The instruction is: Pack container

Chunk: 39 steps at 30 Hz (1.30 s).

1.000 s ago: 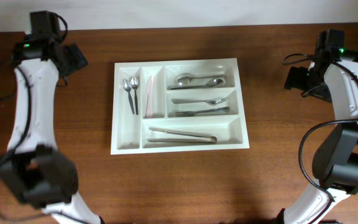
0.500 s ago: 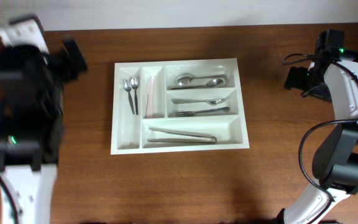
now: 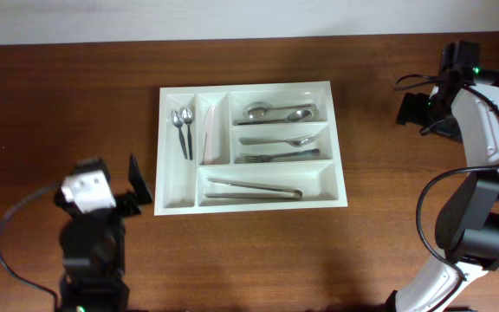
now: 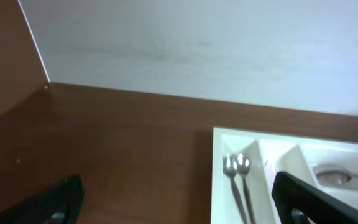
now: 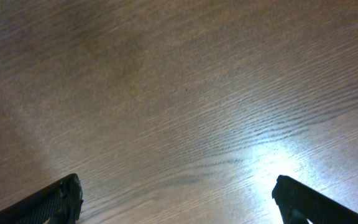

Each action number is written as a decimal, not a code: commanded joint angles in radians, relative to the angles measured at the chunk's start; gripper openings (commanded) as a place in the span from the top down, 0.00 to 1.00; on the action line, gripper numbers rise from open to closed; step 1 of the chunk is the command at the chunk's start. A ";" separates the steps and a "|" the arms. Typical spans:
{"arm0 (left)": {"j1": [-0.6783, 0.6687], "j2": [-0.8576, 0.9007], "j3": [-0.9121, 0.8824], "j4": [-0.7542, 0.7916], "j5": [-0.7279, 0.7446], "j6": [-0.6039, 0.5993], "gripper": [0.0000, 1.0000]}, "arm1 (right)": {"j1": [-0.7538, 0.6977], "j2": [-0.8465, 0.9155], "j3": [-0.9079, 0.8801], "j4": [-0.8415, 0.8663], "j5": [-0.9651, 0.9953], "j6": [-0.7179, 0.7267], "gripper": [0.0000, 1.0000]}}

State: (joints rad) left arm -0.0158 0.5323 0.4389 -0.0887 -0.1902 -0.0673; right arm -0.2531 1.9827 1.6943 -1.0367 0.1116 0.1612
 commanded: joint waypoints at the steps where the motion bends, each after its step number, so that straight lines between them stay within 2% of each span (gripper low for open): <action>1: -0.003 -0.095 -0.125 0.040 0.019 0.015 0.01 | -0.004 0.004 0.019 0.000 0.001 0.012 0.01; 8: -0.003 -0.262 -0.271 0.052 0.023 0.015 0.01 | -0.004 0.004 0.019 0.001 0.001 0.012 0.01; 22: -0.003 -0.404 -0.402 0.044 0.038 0.015 0.01 | -0.004 0.004 0.019 0.000 0.001 0.012 0.01; 33: -0.003 -0.522 -0.430 0.019 0.043 0.017 0.01 | -0.004 0.004 0.019 0.001 0.001 0.012 0.01; 39: -0.003 -0.528 -0.430 0.021 0.038 0.016 0.01 | -0.004 0.004 0.019 0.001 0.001 0.012 0.01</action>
State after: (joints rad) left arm -0.0158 0.0147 0.0170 -0.0696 -0.1600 -0.0673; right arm -0.2531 1.9827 1.6943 -1.0370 0.1112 0.1616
